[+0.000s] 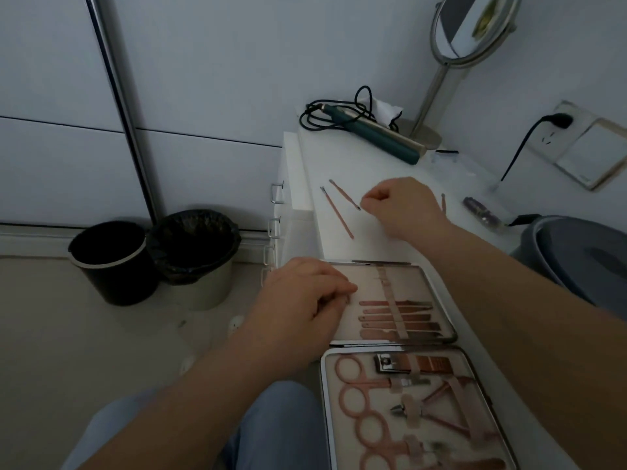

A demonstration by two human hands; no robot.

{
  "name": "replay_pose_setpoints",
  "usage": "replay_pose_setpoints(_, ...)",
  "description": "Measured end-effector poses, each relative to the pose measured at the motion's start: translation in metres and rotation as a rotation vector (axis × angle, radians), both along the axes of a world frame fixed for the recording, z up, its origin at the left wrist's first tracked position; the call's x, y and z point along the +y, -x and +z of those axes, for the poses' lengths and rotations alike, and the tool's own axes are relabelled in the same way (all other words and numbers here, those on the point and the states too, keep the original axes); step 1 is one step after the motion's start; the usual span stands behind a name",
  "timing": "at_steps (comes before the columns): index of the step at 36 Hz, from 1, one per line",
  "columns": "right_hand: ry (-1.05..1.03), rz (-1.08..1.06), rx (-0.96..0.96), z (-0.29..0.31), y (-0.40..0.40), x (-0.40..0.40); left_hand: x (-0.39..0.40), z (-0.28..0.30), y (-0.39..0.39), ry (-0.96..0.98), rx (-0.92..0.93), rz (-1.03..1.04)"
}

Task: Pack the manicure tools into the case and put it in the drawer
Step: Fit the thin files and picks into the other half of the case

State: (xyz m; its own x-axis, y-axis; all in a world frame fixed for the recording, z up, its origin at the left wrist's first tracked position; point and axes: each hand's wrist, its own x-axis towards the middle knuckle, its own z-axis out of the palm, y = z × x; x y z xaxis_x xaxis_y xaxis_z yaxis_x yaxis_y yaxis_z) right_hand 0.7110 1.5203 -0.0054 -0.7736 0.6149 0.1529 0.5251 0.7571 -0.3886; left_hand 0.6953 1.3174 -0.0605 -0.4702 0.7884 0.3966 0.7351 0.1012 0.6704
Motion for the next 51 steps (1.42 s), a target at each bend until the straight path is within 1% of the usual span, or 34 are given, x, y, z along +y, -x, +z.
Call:
replay_pose_setpoints(5, -0.064, -0.113, -0.188, -0.004, 0.036, 0.012, -0.002, -0.002, 0.001, -0.038, -0.046, -0.012)
replay_pose_setpoints(7, -0.082, -0.145, -0.231, -0.006, 0.043, 0.014, -0.002, -0.003, 0.001, -0.04, -0.049, -0.019)
replay_pose_setpoints(15, -0.083, -0.199, -0.221, -0.009, 0.048, 0.016, 0.001, -0.006, 0.0, -0.051, -0.058, -0.019)
replay_pose_setpoints(19, -0.074, -0.18, -0.223, -0.008, 0.05, 0.012, -0.001, -0.006, -0.001, -0.047, -0.051, -0.019)
replay_pose_setpoints(25, -0.235, -0.13, -0.279, -0.01, 0.048, 0.005, -0.003, -0.005, -0.005, -0.041, -0.049, -0.006)
replay_pose_setpoints(32, -0.112, -0.158, -0.285, -0.007, 0.049, 0.002, -0.003, -0.002, -0.006, -0.024, -0.031, 0.004)
replay_pose_setpoints(38, -0.131, -0.161, -0.237, -0.01, 0.041, 0.001, -0.003, 0.0, -0.006, -0.021, -0.024, -0.007)
replay_pose_setpoints(42, -0.056, -0.137, -0.153, 0.002, 0.026, 0.001, -0.002, 0.001, -0.006, -0.017, -0.037, -0.004)
replay_pose_setpoints(44, 0.022, -0.113, -0.088, 0.01, 0.013, -0.006, -0.001, 0.004, -0.005, -0.014, -0.058, -0.006)
replay_pose_setpoints(45, 0.066, -0.091, -0.051, 0.013, 0.005, -0.012, -0.001, 0.005, -0.004, -0.011, -0.077, -0.007)
replay_pose_setpoints(47, 0.144, -0.036, 0.028, 0.016, -0.015, -0.027, -0.001, 0.01, -0.003, -0.037, -0.179, 0.009)
replay_pose_setpoints(49, 0.222, 0.006, 0.09, 0.017, -0.036, -0.045, -0.001, 0.015, -0.001, -0.095, -0.279, 0.081)
replay_pose_setpoints(51, 0.296, 0.05, 0.15, 0.018, -0.056, -0.062, -0.002, 0.02, 0.0, -0.153, -0.304, 0.173)
